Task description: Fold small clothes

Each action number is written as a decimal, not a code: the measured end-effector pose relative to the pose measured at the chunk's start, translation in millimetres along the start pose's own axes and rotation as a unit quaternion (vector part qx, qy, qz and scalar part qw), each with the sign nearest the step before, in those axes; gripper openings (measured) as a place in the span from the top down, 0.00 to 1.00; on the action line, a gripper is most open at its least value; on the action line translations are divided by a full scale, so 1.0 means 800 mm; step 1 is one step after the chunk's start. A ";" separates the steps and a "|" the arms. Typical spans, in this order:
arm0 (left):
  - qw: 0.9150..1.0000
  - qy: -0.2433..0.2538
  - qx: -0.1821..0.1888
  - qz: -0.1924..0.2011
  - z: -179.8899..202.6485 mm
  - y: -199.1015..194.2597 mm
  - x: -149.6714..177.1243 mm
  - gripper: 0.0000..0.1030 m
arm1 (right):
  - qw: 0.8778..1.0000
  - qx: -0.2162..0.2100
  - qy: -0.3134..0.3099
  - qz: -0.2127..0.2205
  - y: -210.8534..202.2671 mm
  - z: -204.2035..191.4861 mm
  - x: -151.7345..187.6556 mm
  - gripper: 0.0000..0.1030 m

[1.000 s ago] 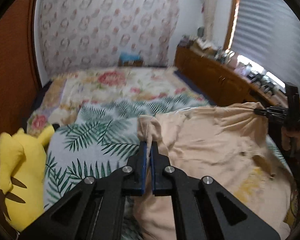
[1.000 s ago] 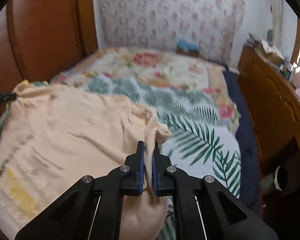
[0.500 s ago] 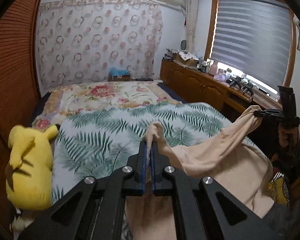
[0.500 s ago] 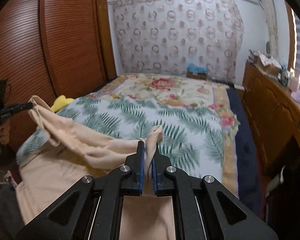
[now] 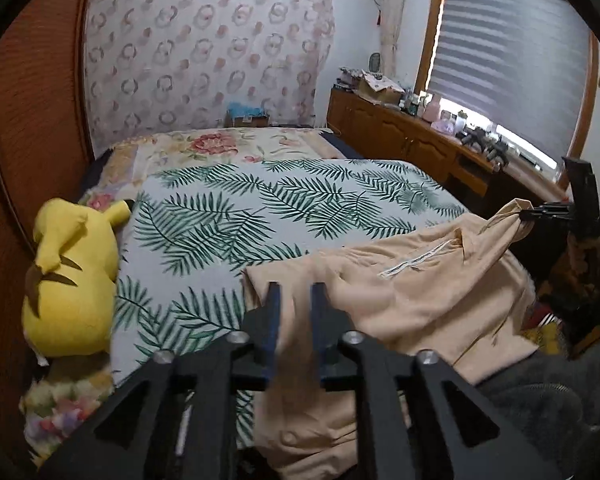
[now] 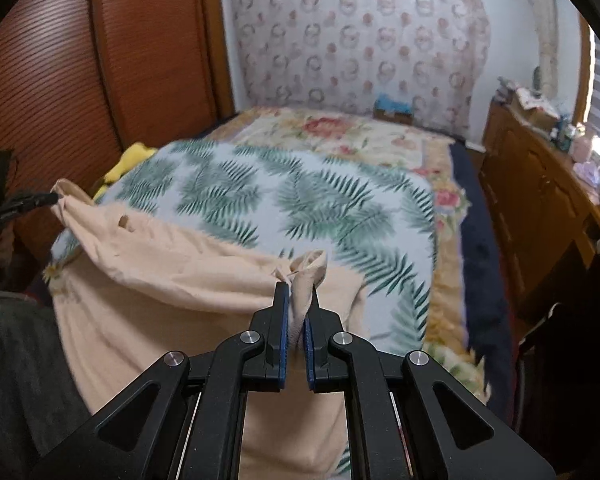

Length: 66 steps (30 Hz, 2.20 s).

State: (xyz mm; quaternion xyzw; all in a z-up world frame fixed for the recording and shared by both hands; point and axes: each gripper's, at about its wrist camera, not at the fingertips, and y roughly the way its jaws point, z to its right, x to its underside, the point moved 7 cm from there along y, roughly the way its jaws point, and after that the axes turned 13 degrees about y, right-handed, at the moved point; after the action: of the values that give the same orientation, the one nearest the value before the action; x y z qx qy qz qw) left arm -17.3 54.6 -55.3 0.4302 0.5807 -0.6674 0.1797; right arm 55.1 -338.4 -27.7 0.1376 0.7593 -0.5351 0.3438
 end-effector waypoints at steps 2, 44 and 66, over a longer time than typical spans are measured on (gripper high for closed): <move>1.000 0.007 -0.006 -0.002 -0.003 0.000 -0.004 0.75 | 1.000 0.002 0.003 -0.015 0.005 0.000 0.012 0.93; 0.992 -0.034 0.015 -0.120 -0.044 0.182 0.035 0.60 | 0.995 0.064 0.035 -0.063 0.172 0.064 0.016 0.30; 0.988 -0.011 0.028 0.151 -0.015 -0.063 -0.163 0.99 | 0.989 -0.064 0.030 0.132 -0.033 -0.034 -0.077 0.93</move>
State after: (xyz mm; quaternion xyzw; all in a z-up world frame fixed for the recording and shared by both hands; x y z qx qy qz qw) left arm 23.6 45.1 78.7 0.5107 0.4880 -0.6534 0.2722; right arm 74.5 -314.4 37.3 0.2301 0.7771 -0.4312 0.3966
